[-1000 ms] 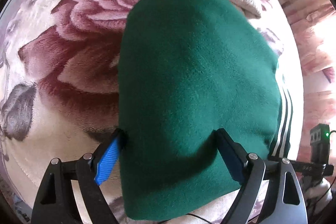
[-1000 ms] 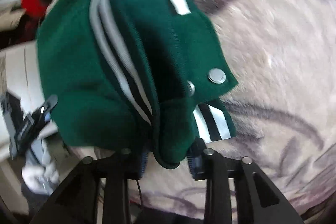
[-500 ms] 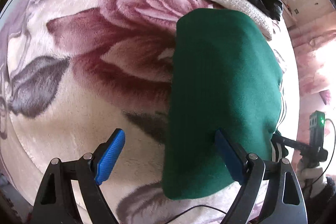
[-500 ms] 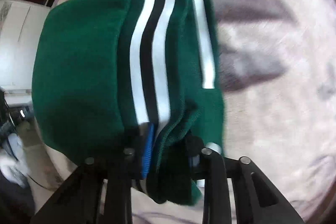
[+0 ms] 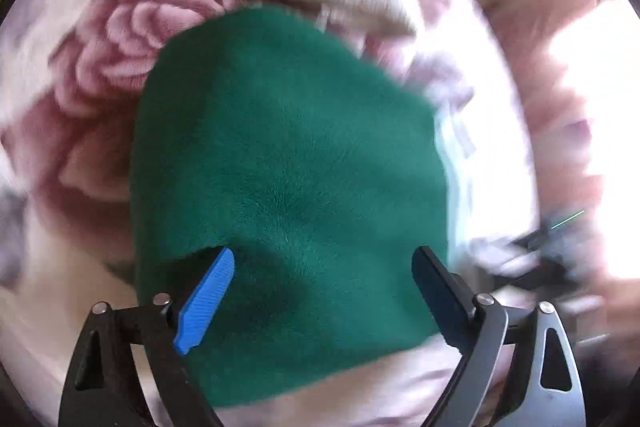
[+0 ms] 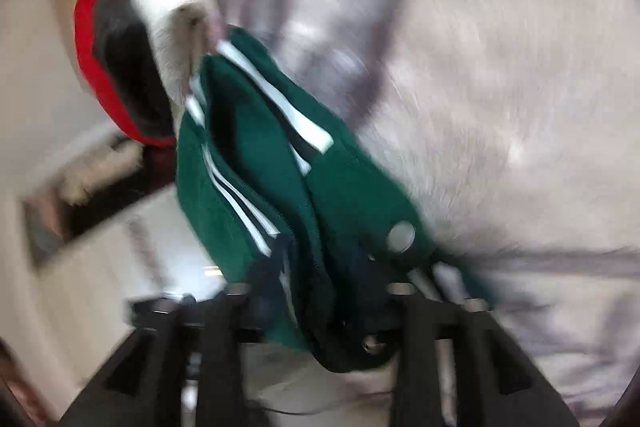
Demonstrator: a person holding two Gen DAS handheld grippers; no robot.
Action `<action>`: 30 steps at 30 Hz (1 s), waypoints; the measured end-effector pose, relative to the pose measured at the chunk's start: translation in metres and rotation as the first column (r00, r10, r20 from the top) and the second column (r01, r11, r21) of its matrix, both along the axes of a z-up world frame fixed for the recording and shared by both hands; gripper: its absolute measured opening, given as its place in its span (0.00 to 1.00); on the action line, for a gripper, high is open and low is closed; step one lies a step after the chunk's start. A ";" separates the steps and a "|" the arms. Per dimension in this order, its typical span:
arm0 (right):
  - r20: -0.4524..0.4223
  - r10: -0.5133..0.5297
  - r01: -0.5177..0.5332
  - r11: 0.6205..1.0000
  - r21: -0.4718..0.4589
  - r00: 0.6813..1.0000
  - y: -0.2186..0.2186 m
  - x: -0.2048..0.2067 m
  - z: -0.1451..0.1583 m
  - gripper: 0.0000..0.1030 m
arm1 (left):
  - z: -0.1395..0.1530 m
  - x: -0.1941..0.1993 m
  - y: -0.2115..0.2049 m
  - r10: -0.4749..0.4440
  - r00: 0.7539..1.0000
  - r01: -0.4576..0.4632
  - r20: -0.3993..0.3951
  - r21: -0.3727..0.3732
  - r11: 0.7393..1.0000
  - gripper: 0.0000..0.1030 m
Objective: Fold large clothes
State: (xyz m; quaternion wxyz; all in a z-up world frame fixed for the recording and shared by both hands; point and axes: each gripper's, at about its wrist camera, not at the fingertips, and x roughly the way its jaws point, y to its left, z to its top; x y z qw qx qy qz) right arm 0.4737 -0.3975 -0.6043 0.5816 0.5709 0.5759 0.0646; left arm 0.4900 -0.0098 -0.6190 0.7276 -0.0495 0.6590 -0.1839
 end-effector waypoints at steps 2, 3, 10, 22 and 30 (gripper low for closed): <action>0.031 0.062 -0.057 0.988 -0.140 0.998 -0.003 0.008 0.029 0.58 | -0.017 -0.003 -0.016 -0.076 0.997 0.075 0.002 0.086 0.993 1.00; 0.038 0.091 -0.082 0.980 -0.181 0.995 0.003 0.011 0.040 0.58 | -0.027 -0.005 -0.026 -0.121 0.993 0.118 0.008 0.162 0.980 1.00; 0.016 0.409 -0.387 0.874 -0.292 0.912 0.063 0.011 0.049 0.58 | -0.052 -0.007 -0.065 -0.184 0.983 0.155 0.025 0.439 0.885 1.00; -0.021 -0.002 0.006 0.981 0.193 1.000 0.011 -0.049 -0.010 0.11 | -0.013 0.006 -0.063 -0.062 0.998 0.067 -0.026 0.252 0.966 1.00; -0.032 0.115 -0.119 0.963 -0.243 0.993 -0.043 -0.060 0.054 0.45 | -0.020 -0.001 -0.059 -0.090 0.995 0.095 -0.029 0.282 0.955 1.00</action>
